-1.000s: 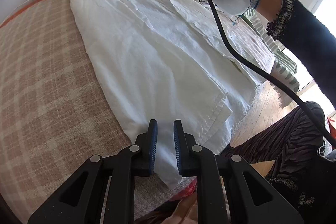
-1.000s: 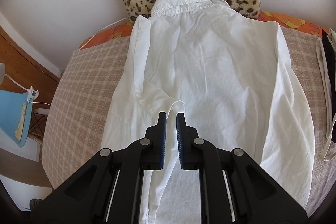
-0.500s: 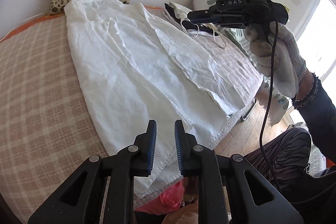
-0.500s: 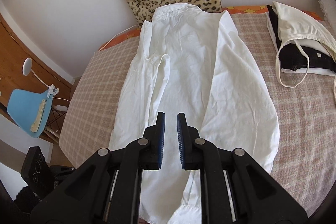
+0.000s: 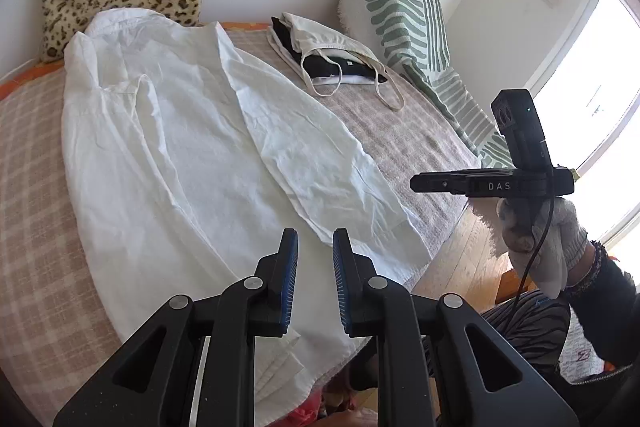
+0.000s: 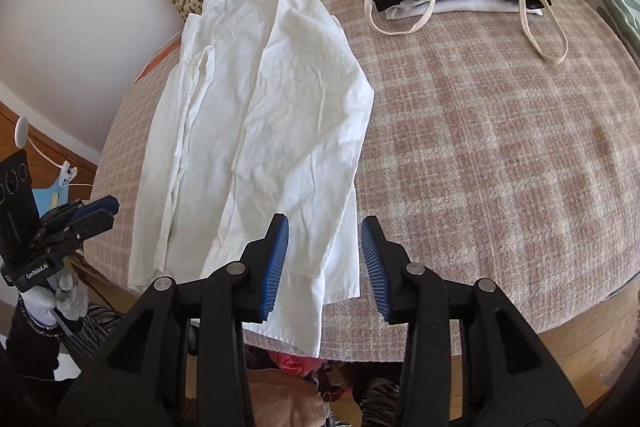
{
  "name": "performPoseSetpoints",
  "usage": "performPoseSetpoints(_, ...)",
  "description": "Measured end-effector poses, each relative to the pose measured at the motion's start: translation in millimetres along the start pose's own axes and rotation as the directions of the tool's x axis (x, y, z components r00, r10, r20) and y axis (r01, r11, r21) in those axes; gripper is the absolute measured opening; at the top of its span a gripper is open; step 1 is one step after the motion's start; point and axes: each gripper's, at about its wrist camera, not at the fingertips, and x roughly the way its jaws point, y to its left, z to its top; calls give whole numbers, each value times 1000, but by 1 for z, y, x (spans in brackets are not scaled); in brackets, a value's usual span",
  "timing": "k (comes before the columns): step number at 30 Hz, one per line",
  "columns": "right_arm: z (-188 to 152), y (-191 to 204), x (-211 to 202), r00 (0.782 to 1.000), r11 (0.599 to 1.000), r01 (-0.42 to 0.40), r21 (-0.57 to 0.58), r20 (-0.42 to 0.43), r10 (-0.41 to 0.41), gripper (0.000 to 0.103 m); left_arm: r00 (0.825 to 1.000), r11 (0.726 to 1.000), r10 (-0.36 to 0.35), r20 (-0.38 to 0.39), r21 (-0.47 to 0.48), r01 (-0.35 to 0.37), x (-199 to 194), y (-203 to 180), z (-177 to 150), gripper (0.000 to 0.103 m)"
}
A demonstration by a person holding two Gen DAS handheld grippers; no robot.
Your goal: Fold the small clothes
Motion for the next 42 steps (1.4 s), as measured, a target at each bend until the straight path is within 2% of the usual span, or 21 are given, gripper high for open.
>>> performPoseSetpoints(4,-11,-20,9,999,998,-26,53,-37,28,40,1000,1000,-17,-6,20,17,15,-14,5,25)
performPoseSetpoints(8,-19,-32,14,995,995,-68,67,-68,73,40,998,998,-54,-36,22,55,40,-30,6,25)
performPoseSetpoints(13,-18,-48,5,994,990,-95,105,-46,100,40,992,995,-94,-87,30,97,72,-55,4,27)
performPoseSetpoints(14,-15,-53,3,994,988,-96,119,-36,100,40,991,995,-92,-95,39,96,78,-61,4,30)
performPoseSetpoints(15,-12,-58,1,994,986,-100,132,-25,104,40,991,995,-86,-101,47,91,84,-68,4,42)
performPoseSetpoints(16,-7,-64,-1,994,984,-106,143,-14,109,40,991,995,-79,-105,52,85,90,-76,4,54)
performPoseSetpoints(17,-3,-69,-3,994,983,-106,152,-4,108,40,992,996,-69,-105,56,75,95,-83,5,56)
performPoseSetpoints(19,8,-78,-6,995,981,-100,166,18,99,40,992,995,-47,-115,83,56,107,-100,4,56)
performPoseSetpoints(24,33,-95,-8,991,974,-129,186,50,121,42,985,975,104,-137,210,-73,142,-138,-4,57)
performPoseSetpoints(26,42,-98,-9,990,975,-135,177,60,126,43,976,963,165,-141,235,-129,154,-142,-7,57)
performPoseSetpoints(29,59,-98,-10,988,976,-147,163,69,137,43,966,955,219,-138,233,-183,166,-133,-8,57)
performPoseSetpoints(30,66,-97,-9,987,976,-150,155,72,140,43,967,961,210,-142,212,-177,167,-128,-8,56)
performPoseSetpoints(32,80,-94,-8,986,978,-160,135,76,151,43,977,976,175,-119,155,-155,166,-117,-6,47)
performPoseSetpoints(34,97,-91,-5,984,980,-168,110,82,160,43,987,989,122,-104,93,-113,163,-106,-3,27)
performPoseSetpoints(36,114,-84,2,982,980,-179,84,79,173,43,992,996,80,-94,46,-76,161,-98,-1,15)
performPoseSetpoints(42,164,-56,48,982,983,-184,5,32,184,44,1000,998,-25,5,-63,25,127,-85,-2,10)
